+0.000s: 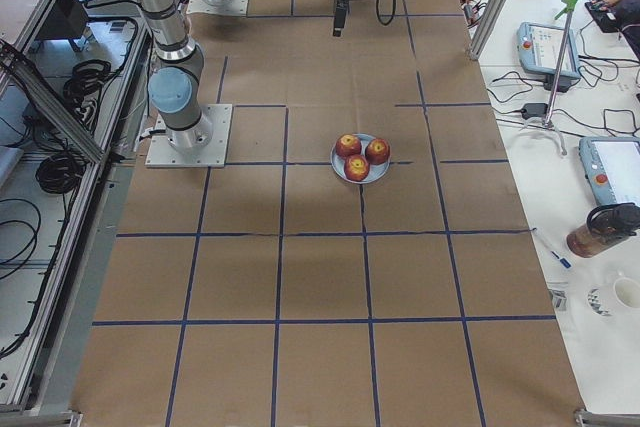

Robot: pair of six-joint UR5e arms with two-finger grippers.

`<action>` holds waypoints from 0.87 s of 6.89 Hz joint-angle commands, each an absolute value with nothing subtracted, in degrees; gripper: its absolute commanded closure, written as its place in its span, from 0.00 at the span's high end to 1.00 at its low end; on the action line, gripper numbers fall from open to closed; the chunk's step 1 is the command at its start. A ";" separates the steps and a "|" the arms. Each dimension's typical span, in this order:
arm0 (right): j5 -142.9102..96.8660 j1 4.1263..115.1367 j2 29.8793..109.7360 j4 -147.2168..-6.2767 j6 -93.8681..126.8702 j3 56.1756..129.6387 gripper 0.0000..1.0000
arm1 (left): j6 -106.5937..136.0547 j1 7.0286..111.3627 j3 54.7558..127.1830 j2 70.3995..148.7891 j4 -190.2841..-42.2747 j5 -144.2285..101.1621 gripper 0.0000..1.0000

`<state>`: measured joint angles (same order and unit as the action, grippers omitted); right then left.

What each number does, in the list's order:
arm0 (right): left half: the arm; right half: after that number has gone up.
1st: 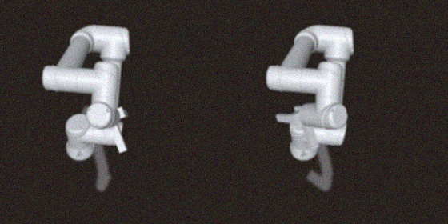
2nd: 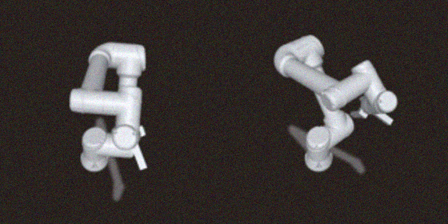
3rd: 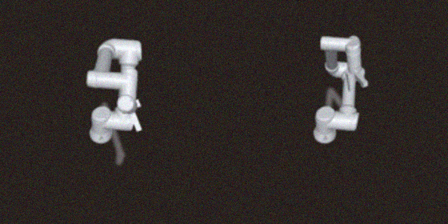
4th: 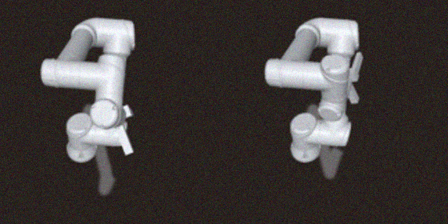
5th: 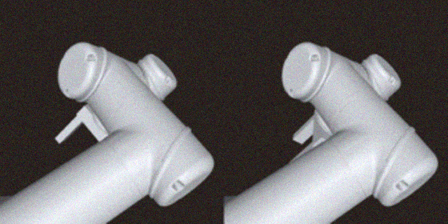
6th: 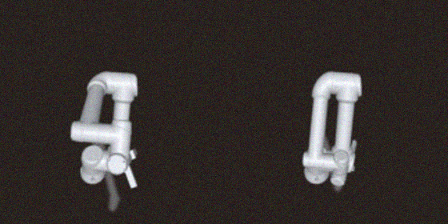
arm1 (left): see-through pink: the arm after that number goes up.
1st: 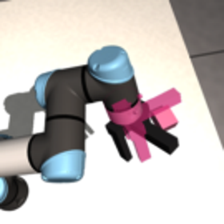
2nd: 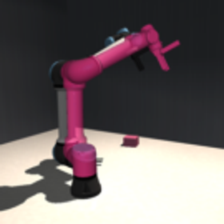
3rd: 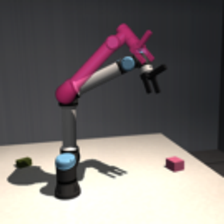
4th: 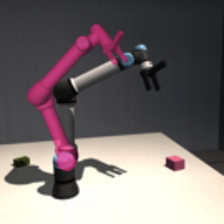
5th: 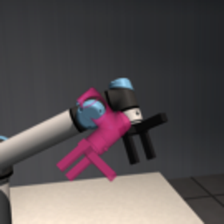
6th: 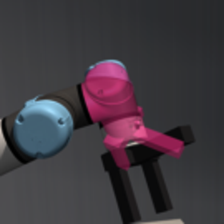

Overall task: Transfer apple from basket to plate
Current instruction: 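Close the left gripper around the yellow-red apple in the basket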

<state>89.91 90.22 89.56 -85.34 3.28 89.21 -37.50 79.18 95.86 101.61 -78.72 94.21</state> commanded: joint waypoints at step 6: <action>89.91 90.26 89.56 -85.34 3.25 89.21 1.00 | -53.61 72.16 100.80 112.41 -63.28 94.04 0.99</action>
